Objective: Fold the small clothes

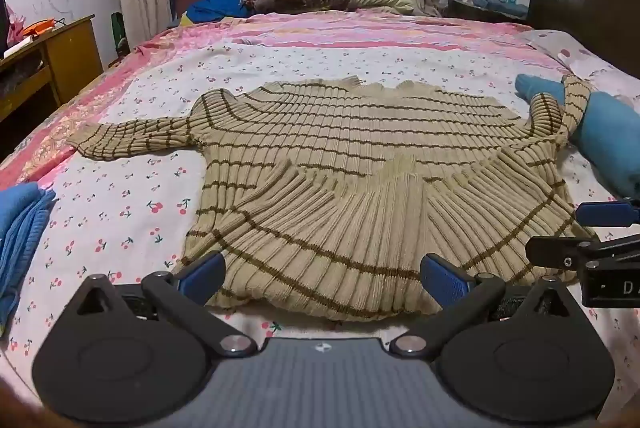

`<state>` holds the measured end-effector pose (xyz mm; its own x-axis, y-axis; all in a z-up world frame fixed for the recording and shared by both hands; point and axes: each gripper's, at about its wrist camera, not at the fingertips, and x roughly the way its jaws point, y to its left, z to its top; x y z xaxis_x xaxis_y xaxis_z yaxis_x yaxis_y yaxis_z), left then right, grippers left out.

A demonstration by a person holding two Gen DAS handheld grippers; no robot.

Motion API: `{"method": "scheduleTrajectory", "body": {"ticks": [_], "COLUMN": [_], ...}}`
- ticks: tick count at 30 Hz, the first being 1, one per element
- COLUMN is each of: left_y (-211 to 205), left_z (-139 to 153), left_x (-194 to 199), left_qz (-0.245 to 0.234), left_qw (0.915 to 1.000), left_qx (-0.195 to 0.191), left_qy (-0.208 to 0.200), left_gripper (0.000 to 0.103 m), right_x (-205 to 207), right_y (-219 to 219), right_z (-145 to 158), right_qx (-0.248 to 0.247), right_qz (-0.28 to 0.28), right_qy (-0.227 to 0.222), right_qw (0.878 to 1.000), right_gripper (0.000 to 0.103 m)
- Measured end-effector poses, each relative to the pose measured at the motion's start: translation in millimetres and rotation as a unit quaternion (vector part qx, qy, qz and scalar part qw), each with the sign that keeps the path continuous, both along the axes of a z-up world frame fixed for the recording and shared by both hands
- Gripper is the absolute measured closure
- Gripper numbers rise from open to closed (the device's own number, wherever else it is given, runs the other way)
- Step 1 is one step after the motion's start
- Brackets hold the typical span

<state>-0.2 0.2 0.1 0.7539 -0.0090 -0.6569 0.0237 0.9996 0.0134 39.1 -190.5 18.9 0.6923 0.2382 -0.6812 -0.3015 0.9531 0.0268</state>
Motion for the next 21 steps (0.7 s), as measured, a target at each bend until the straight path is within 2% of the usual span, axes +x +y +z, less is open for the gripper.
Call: {"method": "scheduleTrajectory", "body": {"ticks": [21], "left_y": [-4.2], "left_z": [4.3], "left_x": [-24.1], "left_qz": [-0.005], "left_qw": [0.9998], "left_qx": [-0.004], "left_qy": [0.018], "left_gripper": [0.000], "right_x": [-29.7], "right_y": [16.0], "right_z": [4.4], "right_qx": [-0.008], "right_qz": [0.008], "right_qy": [0.003], "right_qw": [1.000], "right_gripper": [0.029]}}
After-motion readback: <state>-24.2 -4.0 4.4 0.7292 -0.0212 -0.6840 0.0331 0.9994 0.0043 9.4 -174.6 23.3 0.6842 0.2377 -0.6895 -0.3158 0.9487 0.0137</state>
